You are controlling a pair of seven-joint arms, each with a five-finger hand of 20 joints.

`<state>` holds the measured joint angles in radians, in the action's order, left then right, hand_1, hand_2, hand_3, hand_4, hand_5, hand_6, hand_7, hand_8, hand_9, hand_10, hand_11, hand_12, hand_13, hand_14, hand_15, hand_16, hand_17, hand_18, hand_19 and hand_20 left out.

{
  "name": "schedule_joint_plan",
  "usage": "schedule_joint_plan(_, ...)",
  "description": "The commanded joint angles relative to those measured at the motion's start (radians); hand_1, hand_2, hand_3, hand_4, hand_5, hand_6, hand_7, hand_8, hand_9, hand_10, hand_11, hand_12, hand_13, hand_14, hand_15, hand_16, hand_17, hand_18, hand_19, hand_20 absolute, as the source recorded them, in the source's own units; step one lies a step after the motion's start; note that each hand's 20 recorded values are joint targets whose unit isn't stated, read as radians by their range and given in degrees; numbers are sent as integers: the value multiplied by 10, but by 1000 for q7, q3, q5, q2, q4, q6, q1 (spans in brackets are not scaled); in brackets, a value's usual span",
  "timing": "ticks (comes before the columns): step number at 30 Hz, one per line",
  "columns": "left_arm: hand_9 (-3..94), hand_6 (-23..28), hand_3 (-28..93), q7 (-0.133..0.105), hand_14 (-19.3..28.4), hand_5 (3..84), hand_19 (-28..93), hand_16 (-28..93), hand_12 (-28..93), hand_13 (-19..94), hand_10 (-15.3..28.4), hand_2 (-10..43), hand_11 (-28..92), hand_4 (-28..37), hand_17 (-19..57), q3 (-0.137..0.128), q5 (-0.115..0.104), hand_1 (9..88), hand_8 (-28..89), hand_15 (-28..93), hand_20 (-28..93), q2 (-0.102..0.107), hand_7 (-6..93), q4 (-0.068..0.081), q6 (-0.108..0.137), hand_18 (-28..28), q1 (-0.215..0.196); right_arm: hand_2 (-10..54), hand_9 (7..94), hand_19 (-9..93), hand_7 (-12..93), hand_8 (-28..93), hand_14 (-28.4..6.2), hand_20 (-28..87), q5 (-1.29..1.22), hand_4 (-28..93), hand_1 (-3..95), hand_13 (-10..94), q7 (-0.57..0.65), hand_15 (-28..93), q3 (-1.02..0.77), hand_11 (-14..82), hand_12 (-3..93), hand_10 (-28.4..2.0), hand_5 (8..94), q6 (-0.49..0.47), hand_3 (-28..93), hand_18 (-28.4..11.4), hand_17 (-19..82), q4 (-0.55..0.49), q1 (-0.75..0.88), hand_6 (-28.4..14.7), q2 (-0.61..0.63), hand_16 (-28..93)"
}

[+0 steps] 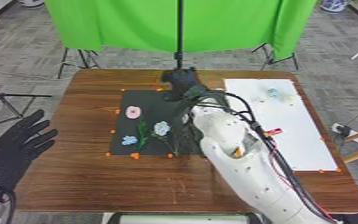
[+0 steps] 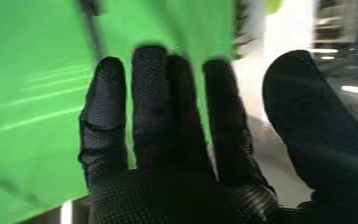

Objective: Arrange flowers

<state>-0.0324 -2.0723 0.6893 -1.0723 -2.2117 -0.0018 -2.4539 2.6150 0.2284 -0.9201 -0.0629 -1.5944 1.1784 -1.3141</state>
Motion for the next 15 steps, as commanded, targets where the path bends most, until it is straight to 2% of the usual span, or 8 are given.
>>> schedule_joint_plan(1,227,6,698,-13,139,286,446,9,155,210,99,-55,208,-282,-102,-13,7,239,-114,298,61,-36,230,-12,8,231,-40,-49,307,634,330,-196,-111,320,-9,-283,235,282,166,464,-65,347,218,-147,329,2,913,-184,123,106,-85,-48,233,109)
schedule_joint_plan(2,227,6,698,-15,139,286,446,9,156,210,99,-55,208,-282,-103,-14,7,239,-114,298,61,-39,230,-14,9,231,-44,-50,298,633,330,-194,-112,311,-11,-283,234,273,173,450,-78,344,220,-149,323,-7,912,-184,121,110,-76,-50,251,112)
schedule_joint_plan(4,227,6,697,-16,139,286,446,9,155,210,99,-55,207,-282,-103,-14,7,239,-114,299,61,-37,231,-13,11,231,-44,-63,298,627,326,-193,-113,292,-30,-283,239,272,197,433,-83,347,221,-151,320,33,908,-183,124,123,-60,-54,292,118)
schedule_joint_plan(7,227,6,697,-19,138,286,446,9,155,210,99,-54,208,-282,-103,-12,6,239,-114,299,61,-39,231,-13,13,231,-43,-93,361,676,314,-194,-106,270,4,-283,260,340,207,509,-97,416,219,-148,395,39,898,-163,172,134,-39,-69,327,113)
schedule_joint_plan(15,227,6,697,-23,138,286,446,8,155,210,99,-54,207,-282,-103,-13,7,240,-114,301,61,-43,230,-15,5,231,-47,-95,440,723,334,-207,-86,284,-20,-283,274,430,188,562,-163,455,219,-132,477,-83,891,-158,206,105,46,-42,363,113)
